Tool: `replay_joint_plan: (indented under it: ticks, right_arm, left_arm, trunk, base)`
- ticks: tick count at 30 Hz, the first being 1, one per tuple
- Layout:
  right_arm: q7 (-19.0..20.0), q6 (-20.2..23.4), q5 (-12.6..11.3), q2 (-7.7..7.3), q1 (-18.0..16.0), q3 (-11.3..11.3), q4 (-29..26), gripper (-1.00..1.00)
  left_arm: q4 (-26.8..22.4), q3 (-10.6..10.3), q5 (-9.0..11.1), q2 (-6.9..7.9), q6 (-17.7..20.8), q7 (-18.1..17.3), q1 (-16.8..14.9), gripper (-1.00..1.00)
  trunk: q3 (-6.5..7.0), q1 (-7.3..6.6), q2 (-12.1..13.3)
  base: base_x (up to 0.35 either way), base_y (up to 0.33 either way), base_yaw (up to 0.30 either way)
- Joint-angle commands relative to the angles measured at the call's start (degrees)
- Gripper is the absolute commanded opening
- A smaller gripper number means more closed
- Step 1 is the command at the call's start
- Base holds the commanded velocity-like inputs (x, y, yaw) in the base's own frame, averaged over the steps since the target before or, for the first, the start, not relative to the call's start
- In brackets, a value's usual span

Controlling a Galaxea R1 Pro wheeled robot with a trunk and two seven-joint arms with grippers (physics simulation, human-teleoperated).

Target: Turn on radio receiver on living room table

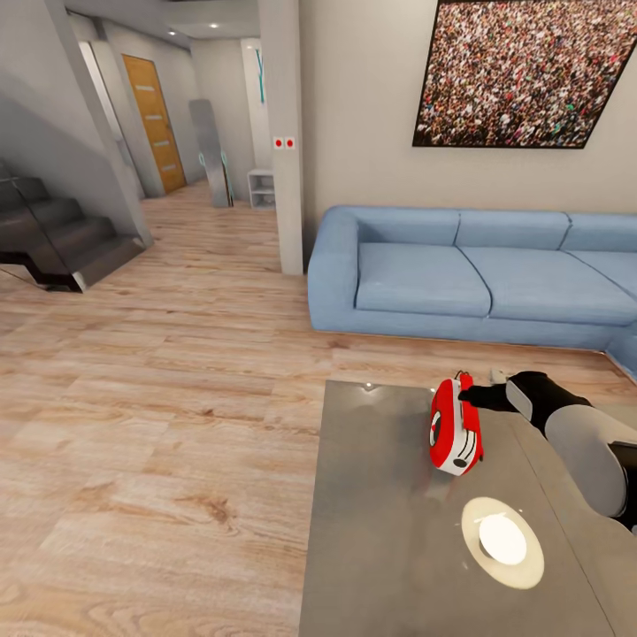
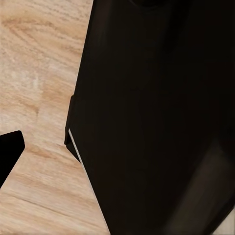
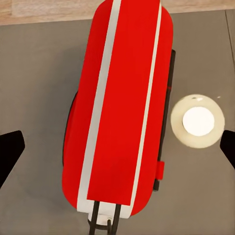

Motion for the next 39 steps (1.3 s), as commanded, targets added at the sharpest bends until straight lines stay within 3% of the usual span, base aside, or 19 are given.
replay_joint_plan:
  ticks: [1,32,36,39]
  right_arm:
    - [0.0,0.0,0.0,0.01,0.0,0.0,0.0,1.00]
    - [0.0,0.0,0.0,0.11,0.0,0.0,0.4,1.00]
    - [0.0,0.0,0.0,0.11,0.0,0.0,0.4,1.00]
    - [0.0,0.0,0.0,0.11,0.0,0.0,0.4,1.00]
  left_arm:
    - [0.0,0.0,0.0,0.00,0.0,0.0,0.0,1.00]
    - [0.7,0.0,-0.1,0.07,-0.2,0.0,0.0,1.00]
    - [-4.5,-0.2,0.2,2.11,-0.5,0.2,0.0,1.00]
    - [-12.8,-0.2,0.2,4.05,-0.7,0.2,0.0,1.00]
  trunk:
    - [-0.07,0.00,0.0]
    - [-2.86,0.00,0.0]
    - [-3.23,0.00,0.0]
    - [-3.50,0.00,0.0]
  base:
    - [0.000,0.000,0.000]
    - [0.000,0.000,0.000]
    - [0.000,0.000,0.000]
    - [0.000,0.000,0.000]
